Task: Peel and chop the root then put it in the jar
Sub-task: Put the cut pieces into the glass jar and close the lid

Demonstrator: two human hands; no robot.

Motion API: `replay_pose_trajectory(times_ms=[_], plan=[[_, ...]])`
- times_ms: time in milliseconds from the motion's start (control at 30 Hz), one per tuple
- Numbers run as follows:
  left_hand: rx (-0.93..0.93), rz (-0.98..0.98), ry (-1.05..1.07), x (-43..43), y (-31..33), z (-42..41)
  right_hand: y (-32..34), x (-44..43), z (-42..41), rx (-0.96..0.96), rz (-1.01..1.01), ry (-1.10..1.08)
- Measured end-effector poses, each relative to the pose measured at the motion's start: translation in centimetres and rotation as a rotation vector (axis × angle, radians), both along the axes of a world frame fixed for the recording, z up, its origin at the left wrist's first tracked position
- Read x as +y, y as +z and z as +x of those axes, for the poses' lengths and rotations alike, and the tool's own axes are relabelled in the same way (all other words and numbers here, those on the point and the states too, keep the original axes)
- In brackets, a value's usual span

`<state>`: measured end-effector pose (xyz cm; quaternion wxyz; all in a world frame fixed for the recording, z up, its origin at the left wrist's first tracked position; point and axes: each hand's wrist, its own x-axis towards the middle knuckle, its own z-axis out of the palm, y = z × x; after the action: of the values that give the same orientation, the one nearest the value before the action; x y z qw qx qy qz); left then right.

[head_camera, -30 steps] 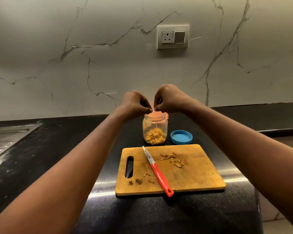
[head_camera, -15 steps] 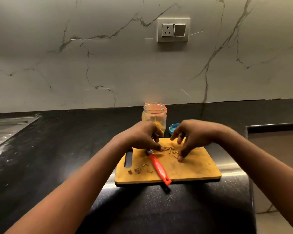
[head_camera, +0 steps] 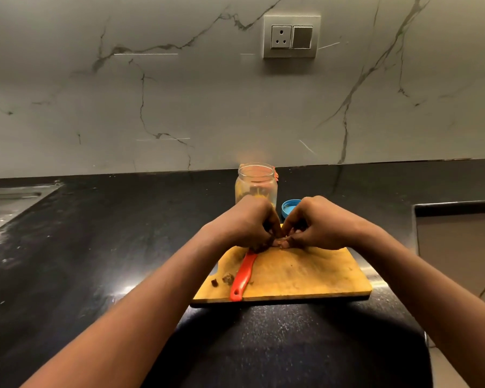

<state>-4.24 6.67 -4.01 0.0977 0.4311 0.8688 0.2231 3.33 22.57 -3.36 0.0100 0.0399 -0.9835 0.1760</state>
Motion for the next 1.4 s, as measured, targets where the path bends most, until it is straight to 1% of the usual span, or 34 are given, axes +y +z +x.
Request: replay_pose_trajectory(times_ms=[200, 333, 467, 733, 900, 1000, 1233, 1400], plan=[[0.04, 0.016, 0.022, 0.2, -0.3, 0.3, -0.4, -0.9, 0.3, 0.058, 0.059, -0.005], [0.105, 0.001, 0.015, 0.2, -0.6, 0.5, -0.8, -1.1, 0.7, 0.066, 0.091, 0.009], [0.157, 0.026, 0.001, 0.2, -0.6, 0.8, -1.4, -1.3, 1.1, 0.099, 0.118, 0.014], [0.152, 0.091, -0.031, -0.5, -0.3, 1.1, -1.6, -1.7, 1.6, 0.123, 0.054, -0.027], [0.184, 0.209, -0.034, -1.0, 0.4, 0.8, -0.1, -1.6, 1.7, 0.167, -0.038, -0.052], [0.165, 0.287, -0.023, -1.6, 1.2, 0.2, 1.4, -1.2, 1.5, 0.214, -0.065, -0.057], [0.066, 0.387, 0.029, -2.7, 3.7, -2.1, 5.2, -0.7, -0.3, 0.258, -0.101, -0.043], [0.016, 0.456, 0.12, -2.0, 6.9, -4.9, 7.4, -0.7, -4.4, 0.335, -0.113, -0.144]])
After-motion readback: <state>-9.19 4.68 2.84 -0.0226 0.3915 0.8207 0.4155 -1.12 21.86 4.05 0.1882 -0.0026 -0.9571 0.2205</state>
